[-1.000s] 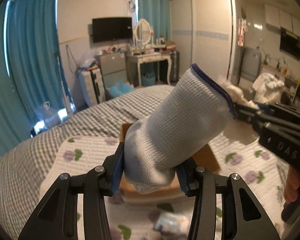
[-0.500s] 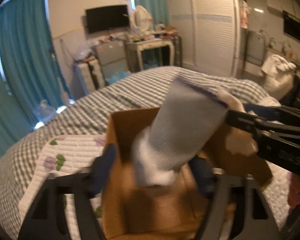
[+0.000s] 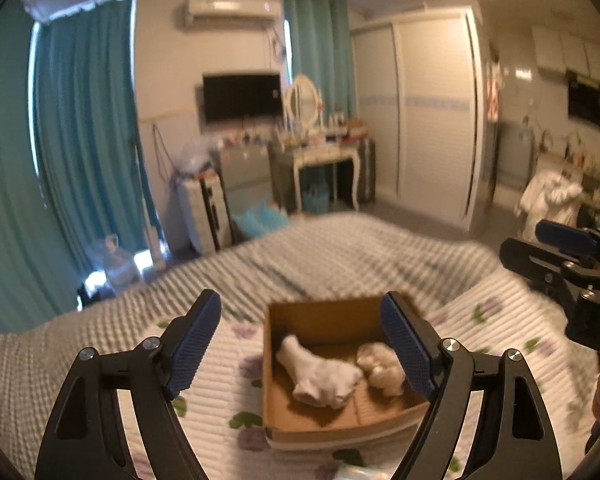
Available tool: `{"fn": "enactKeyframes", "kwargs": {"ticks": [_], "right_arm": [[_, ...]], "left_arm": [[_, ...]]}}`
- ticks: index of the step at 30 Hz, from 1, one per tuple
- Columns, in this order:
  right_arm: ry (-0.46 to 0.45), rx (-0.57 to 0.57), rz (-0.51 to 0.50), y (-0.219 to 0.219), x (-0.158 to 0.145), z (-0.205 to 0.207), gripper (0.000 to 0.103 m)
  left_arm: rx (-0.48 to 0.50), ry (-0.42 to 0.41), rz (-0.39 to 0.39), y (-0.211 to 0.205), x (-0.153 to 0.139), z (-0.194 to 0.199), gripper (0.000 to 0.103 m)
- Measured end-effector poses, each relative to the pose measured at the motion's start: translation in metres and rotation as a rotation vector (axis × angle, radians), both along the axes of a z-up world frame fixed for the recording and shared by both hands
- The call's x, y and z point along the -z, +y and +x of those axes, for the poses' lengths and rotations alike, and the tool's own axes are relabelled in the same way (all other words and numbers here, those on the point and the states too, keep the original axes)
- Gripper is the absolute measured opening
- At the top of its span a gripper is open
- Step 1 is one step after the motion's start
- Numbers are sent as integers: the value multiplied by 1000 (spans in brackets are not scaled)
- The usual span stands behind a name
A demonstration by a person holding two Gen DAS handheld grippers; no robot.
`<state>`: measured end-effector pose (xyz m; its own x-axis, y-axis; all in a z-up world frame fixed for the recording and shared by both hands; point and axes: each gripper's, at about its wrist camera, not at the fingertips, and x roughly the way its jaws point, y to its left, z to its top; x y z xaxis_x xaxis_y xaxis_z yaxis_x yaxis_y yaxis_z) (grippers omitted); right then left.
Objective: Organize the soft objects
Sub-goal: 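Carry both socks over the box and open both tools to drop them, then grasp the floral tissue pack with the right tool while the left tool grasps the white cloth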
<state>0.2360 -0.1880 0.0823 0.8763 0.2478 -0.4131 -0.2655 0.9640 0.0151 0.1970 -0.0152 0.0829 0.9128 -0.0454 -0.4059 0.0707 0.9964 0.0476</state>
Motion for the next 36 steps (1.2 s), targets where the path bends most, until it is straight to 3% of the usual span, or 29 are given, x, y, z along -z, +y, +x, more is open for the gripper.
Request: {"fn": "enactKeyframes", "kwargs": {"ticks": [3, 4, 6, 8, 13, 18, 25, 30, 36], "right_arm": [[-88, -13, 14, -6, -45, -56, 78], [-106, -10, 13, -7, -54, -69, 81], [-156, -4, 6, -9, -76, -108, 89], [-168, -5, -6, -8, -87, -136, 96], [-103, -89, -41, 7, -79, -177, 98], [-33, -119, -121, 32, -25, -194, 98], [148, -184, -217, 78, 103, -175, 98], [273, -197, -241, 105, 169, -153, 98], [392, -214, -252, 120, 215, -129, 98]], "left_arm": [[-1, -74, 16, 2, -38, -43, 85], [4, -89, 14, 4, -48, -58, 92], [11, -121, -9, 10, -64, -87, 95], [13, -137, -17, 17, -75, -111, 96], [-13, -117, 16, 30, -69, -152, 96], [-66, -66, 69, 40, -23, -163, 96], [-133, 59, 96, 46, 71, -155, 96], [-154, 147, 26, 56, 122, -149, 96], [-189, 239, -17, 68, 158, -137, 96]]}}
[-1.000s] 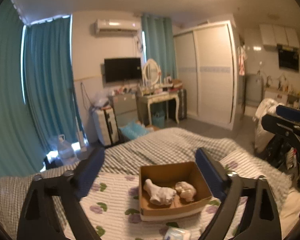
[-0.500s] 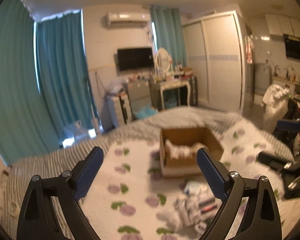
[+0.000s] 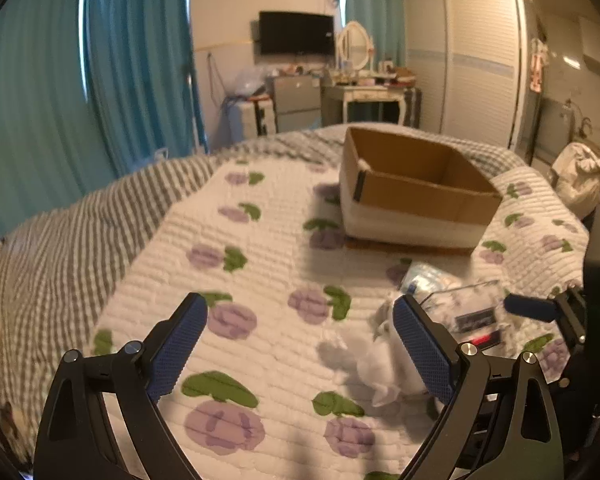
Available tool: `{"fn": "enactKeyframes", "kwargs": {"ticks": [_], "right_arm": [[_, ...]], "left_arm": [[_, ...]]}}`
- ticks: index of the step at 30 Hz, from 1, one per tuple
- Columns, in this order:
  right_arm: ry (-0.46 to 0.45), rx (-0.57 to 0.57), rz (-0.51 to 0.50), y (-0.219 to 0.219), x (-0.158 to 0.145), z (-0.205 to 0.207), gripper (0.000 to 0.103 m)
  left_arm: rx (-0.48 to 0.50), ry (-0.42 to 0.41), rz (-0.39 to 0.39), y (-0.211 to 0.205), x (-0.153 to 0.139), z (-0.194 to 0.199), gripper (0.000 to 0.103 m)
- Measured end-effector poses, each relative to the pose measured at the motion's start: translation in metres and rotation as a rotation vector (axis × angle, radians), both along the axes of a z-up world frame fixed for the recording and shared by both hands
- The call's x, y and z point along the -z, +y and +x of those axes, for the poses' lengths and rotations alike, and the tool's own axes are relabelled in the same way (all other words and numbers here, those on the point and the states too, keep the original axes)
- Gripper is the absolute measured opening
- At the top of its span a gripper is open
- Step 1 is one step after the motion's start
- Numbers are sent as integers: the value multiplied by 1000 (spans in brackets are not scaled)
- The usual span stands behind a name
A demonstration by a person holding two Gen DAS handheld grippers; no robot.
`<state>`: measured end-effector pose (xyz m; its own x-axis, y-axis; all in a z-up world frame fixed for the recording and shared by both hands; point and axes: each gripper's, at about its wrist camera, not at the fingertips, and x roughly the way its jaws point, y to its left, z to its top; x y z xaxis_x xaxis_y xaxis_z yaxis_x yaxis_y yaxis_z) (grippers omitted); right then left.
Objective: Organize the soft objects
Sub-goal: 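Grasp the floral tissue pack with the right tool while the left tool grasps the white cloth, then carry both items into the box and open both tools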
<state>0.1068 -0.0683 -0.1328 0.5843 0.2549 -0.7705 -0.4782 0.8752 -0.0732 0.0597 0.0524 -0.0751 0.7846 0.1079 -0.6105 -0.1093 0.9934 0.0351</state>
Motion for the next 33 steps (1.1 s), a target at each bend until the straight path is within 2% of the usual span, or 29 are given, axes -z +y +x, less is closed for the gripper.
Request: {"fn": "enactKeyframes", "kwargs": {"ticks": [3, 6, 8, 12, 14, 18, 19, 21, 27, 31, 33], "right_arm": [[49, -2, -7, 5, 16, 8, 99], [36, 4, -64, 14, 30, 12, 100], [20, 9, -87, 17, 36, 13, 101], [27, 32, -52, 12, 37, 18, 99], [27, 43, -21, 5, 32, 17, 94], [28, 42, 88, -11, 14, 15, 64], [26, 39, 111, -14, 9, 14, 52], [10, 39, 143, -19, -3, 11, 46], [-99, 42, 166, -34, -44, 0, 44], [-225, 66, 94, -44, -71, -4, 44], [-238, 84, 57, -49, -70, 3, 44]], "left_arm": [[1, 20, 17, -1, 9, 3, 96], [-14, 37, 40, 1, 16, 4, 96], [-19, 45, 15, 7, 18, 6, 96], [-17, 56, -24, 13, 20, 7, 96], [-13, 69, -40, 14, 22, 8, 96], [-9, 84, -57, 12, 26, 9, 96], [-5, 87, -59, 11, 26, 9, 96], [12, 94, -59, 5, 26, 8, 96], [67, 127, -16, -23, 32, 11, 96], [83, 176, -33, -36, 45, 20, 94], [85, 201, -32, -42, 54, 28, 94]]}}
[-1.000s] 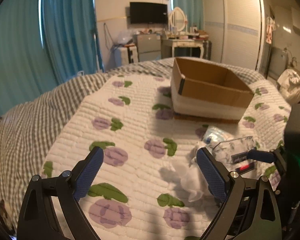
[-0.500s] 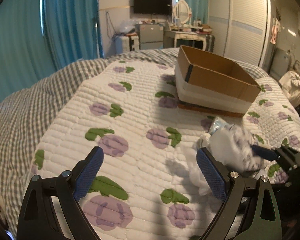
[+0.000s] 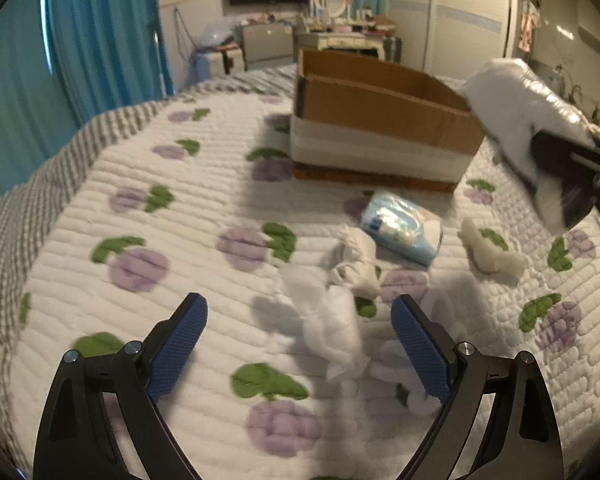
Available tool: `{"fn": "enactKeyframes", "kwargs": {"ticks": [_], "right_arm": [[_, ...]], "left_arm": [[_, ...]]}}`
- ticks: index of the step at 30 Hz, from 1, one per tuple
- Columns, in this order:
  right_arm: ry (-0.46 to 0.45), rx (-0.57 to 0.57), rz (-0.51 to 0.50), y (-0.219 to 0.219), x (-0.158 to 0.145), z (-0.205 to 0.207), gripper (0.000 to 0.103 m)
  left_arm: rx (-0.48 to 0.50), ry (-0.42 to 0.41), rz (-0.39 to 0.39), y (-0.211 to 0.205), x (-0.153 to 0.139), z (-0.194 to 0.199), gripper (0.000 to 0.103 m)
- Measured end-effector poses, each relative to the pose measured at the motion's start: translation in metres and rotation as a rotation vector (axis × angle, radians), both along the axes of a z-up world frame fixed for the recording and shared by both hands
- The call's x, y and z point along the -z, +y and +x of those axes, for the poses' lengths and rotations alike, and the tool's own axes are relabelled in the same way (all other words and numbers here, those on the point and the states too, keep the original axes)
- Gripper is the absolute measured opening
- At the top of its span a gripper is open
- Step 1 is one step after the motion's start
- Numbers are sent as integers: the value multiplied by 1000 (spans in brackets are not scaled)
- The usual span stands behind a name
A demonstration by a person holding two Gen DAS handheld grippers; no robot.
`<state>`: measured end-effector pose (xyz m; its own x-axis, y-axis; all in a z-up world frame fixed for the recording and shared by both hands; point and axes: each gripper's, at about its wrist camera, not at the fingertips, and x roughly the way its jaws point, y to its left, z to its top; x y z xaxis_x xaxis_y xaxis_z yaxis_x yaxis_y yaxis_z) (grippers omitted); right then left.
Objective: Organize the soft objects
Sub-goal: 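Carry both items into the box and open both tools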
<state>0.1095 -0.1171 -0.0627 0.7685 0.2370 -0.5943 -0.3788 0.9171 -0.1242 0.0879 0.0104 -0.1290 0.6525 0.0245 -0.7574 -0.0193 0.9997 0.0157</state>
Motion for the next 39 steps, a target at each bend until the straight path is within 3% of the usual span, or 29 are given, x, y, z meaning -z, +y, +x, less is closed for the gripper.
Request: {"fn": "enactKeyframes", "kwargs": {"ticks": [2, 4, 8, 10, 15, 22, 31, 39], "right_arm": [[16, 20, -31, -4, 10, 9, 44], [49, 33, -27, -10, 21, 17, 44], [81, 43, -1, -18, 34, 25, 44], [83, 37, -2, -18, 36, 26, 44], [85, 19, -5, -18, 40, 23, 44], [51, 25, 24, -25, 26, 12, 44], [-58, -6, 60, -34, -34, -4, 44], [-148, -32, 61, -36, -97, 42, 45]], "left_arm": [[0, 25, -5, -2, 8, 7, 93], [2, 46, -6, -5, 16, 12, 81], [9, 103, 26, -13, 32, 25, 73], [18, 125, 10, -14, 39, 31, 54], [45, 137, -7, -15, 41, 32, 32], [54, 98, -9, -15, 17, 17, 32], [102, -92, -28, -28, -71, 2, 32], [172, -220, -43, -43, -141, 44, 32]]}}
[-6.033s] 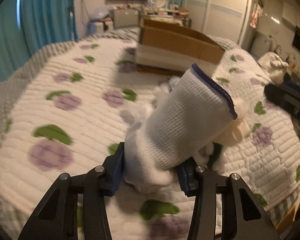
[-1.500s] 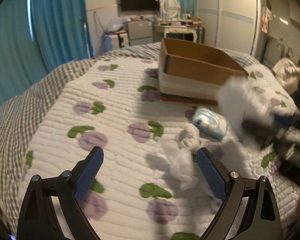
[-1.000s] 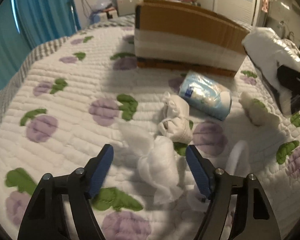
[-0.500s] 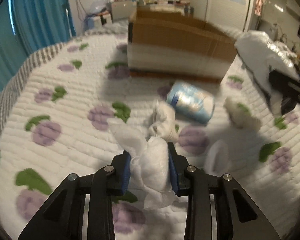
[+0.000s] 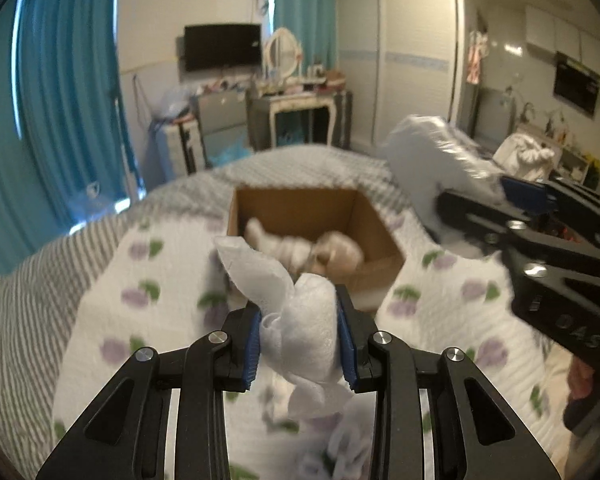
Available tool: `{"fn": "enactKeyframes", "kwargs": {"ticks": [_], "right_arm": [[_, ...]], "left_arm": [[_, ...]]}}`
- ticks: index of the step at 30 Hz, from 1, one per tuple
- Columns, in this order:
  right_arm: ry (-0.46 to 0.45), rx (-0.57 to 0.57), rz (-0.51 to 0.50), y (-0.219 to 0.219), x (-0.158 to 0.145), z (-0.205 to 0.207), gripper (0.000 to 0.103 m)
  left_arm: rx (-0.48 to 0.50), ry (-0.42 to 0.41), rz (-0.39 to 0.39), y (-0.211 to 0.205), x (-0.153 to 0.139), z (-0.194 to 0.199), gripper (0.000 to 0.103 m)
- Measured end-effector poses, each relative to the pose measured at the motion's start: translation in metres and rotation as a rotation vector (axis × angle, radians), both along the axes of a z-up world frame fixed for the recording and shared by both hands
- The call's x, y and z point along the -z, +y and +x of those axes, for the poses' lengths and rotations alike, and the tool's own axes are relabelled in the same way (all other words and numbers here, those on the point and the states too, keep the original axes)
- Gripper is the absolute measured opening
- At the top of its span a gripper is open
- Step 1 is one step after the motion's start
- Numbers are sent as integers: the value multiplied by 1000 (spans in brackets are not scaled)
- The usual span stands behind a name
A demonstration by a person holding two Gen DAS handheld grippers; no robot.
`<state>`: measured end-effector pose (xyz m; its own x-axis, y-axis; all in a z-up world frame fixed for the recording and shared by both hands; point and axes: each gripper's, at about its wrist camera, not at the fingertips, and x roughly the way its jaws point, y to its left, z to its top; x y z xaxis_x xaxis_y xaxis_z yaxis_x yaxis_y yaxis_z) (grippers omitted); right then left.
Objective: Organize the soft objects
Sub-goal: 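Carry both items into the box and open both tools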
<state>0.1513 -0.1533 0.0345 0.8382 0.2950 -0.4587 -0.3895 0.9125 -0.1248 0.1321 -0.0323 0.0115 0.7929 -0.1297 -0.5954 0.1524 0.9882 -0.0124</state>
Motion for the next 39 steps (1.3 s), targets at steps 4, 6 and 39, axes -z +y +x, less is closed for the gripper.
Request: {"fn": "enactKeyframes", "kwargs": {"ticks": [4, 6, 39], "right_arm": [[3, -16, 29, 2, -12, 43, 45], [31, -20, 56, 4, -11, 71, 45], [33, 62, 120, -26, -39, 91, 83]], "left_arm": [[7, -14, -1, -6, -9, 39, 32], [14, -21, 20, -9, -7, 64, 32], [-72, -154, 103, 2, -43, 59, 85]]}}
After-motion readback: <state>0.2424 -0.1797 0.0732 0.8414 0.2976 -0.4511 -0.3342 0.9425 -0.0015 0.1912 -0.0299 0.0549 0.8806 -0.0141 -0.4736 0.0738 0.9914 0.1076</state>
